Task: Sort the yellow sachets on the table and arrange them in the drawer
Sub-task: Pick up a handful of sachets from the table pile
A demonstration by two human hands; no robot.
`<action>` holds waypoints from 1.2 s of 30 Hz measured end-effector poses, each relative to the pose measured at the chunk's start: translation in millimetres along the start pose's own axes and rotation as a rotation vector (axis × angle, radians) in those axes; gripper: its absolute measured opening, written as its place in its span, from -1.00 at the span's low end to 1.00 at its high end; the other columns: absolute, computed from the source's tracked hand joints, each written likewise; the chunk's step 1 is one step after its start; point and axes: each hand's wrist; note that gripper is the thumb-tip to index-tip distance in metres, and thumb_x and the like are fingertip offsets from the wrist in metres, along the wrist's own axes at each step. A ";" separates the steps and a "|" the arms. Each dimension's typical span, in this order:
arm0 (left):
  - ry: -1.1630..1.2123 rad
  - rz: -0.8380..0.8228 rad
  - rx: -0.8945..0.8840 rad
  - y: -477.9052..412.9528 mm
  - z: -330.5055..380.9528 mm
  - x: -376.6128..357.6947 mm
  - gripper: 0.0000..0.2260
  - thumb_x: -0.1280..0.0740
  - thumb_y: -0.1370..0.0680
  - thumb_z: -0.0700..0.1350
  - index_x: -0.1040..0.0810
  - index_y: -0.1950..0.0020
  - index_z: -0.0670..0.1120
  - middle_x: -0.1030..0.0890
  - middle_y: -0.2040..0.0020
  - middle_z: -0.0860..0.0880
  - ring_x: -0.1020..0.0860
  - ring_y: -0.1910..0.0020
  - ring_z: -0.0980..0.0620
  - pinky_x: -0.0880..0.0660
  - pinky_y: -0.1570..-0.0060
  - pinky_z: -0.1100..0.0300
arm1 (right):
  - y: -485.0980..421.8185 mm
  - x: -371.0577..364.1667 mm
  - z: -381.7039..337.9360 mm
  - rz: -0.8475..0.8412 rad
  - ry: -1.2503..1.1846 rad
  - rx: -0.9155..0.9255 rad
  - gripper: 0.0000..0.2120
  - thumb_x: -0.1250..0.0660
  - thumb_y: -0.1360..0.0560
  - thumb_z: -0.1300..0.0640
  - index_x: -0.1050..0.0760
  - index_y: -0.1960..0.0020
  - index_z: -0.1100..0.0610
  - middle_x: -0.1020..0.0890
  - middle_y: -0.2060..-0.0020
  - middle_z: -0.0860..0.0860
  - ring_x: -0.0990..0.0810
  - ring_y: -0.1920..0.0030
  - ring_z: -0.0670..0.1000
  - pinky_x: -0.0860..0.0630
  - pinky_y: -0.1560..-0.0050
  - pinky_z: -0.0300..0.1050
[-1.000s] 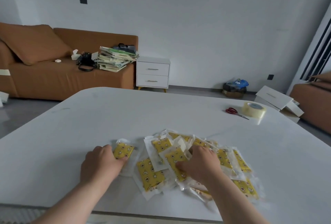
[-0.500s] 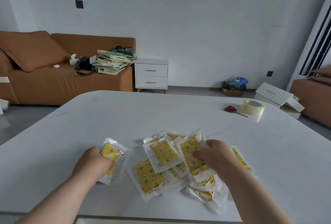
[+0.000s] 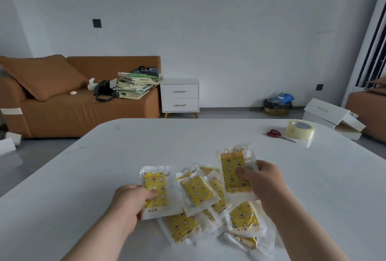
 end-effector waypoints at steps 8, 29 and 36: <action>-0.105 -0.028 -0.050 17.6 -8.8 -57.6 -0.89 -0.51 -0.33 -0.33 -0.61 0.22 -0.27 -0.68 0.26 -0.21 -0.67 0.26 -0.17 -0.63 0.11 -0.13 | 2.4 8.6 -10.3 0.046 -0.108 0.051 -0.88 -0.49 -0.43 0.21 -0.57 0.16 0.05 -0.70 0.18 0.11 -0.68 0.09 0.19 -0.60 -0.07 0.17; -0.127 0.126 0.074 6.9 -7.0 -77.8 -0.85 -0.46 -0.34 -0.34 -0.55 0.15 -0.26 -0.61 0.16 -0.22 -0.59 0.15 -0.20 -0.52 0.16 0.08 | 1.7 25.6 0.8 0.047 -0.106 0.061 -0.88 -0.47 -0.44 0.24 -0.57 0.16 0.07 -0.71 0.22 0.09 -0.69 0.14 0.16 -0.61 -0.03 0.15; -0.005 0.087 0.042 12.2 5.5 -76.8 -0.94 -0.38 -0.42 -0.33 -0.53 0.21 -0.23 -0.59 0.19 -0.20 -0.57 0.16 -0.18 -0.51 0.12 0.03 | -1.2 30.5 1.5 0.060 -0.108 0.049 -0.89 -0.48 -0.43 0.23 -0.58 0.17 0.06 -0.71 0.19 0.11 -0.68 0.10 0.20 -0.59 -0.09 0.23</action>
Point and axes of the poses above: each hand's wrist, its own y-axis away from the middle knuckle, its own x-axis out of the back of the hand, z = x × y
